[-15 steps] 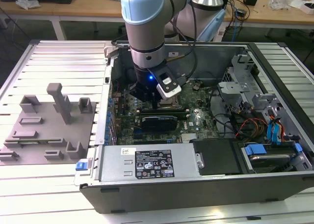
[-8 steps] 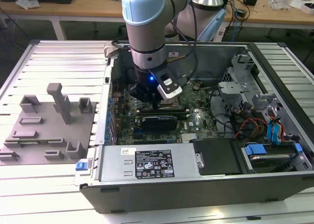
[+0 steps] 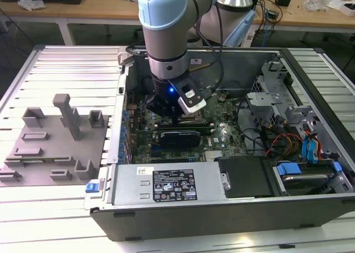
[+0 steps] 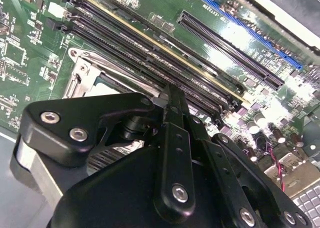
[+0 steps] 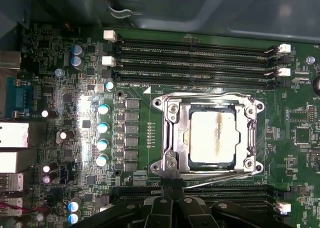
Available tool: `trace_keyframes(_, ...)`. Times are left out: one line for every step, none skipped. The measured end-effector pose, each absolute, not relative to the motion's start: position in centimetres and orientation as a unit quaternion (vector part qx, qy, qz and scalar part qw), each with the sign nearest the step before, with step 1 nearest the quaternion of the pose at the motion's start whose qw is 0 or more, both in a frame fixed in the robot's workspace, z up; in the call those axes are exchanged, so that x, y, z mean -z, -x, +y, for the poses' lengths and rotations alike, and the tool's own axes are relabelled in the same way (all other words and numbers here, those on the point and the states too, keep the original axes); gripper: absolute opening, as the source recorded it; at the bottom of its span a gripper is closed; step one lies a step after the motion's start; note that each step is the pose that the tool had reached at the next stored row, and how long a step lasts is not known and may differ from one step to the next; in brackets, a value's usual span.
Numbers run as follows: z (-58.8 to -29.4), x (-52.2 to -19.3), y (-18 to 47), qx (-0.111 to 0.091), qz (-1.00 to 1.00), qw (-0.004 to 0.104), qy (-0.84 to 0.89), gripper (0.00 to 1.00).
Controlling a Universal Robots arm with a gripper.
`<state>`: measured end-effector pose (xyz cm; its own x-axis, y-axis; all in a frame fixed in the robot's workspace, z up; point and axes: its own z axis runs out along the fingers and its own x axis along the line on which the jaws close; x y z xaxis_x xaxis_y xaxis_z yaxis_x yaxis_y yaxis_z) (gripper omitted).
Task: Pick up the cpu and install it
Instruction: 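Install the second cpu locking lever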
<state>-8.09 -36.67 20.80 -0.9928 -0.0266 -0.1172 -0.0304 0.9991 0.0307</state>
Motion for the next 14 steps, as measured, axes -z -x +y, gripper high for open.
trace_keyframes(-36.71,-20.80,8.09,-0.016,0.998,0.058,0.015,0.11)
trace_keyframes(-36.74,-20.80,8.09,-0.016,0.998,0.057,0.015,0.11)
trace_keyframes(-36.74,-20.80,8.09,-0.016,0.998,0.057,0.016,0.11)
trace_keyframes(-36.75,-20.80,8.09,-0.016,0.998,0.056,0.016,0.11)
trace_keyframes(-36.75,-20.80,8.09,-0.016,0.998,0.056,0.017,0.11)
trace_keyframes(-36.75,-20.80,8.09,-0.016,0.998,0.056,0.017,0.11)
trace_keyframes(-36.75,-20.80,8.09,-0.016,0.998,0.056,0.017,0.11)
trace_keyframes(-36.75,-20.80,8.09,-0.016,0.998,0.056,0.017,0.11)
trace_keyframes(-36.75,-20.80,8.09,-0.016,0.998,0.056,0.017,0.11)
trace_keyframes(-36.76,-20.81,8.10,-0.017,0.998,0.057,0.017,0.11)
trace_keyframes(-36.77,-20.81,8.10,-0.019,0.998,0.057,0.017,0.11)
trace_keyframes(-36.77,-20.80,8.10,-0.024,0.998,0.059,0.016,0.11)
trace_keyframes(-36.79,-20.80,8.11,-0.026,0.998,0.059,0.016,0.11)
trace_keyframes(-36.81,-20.80,8.12,-0.028,0.998,0.060,0.016,0.11)
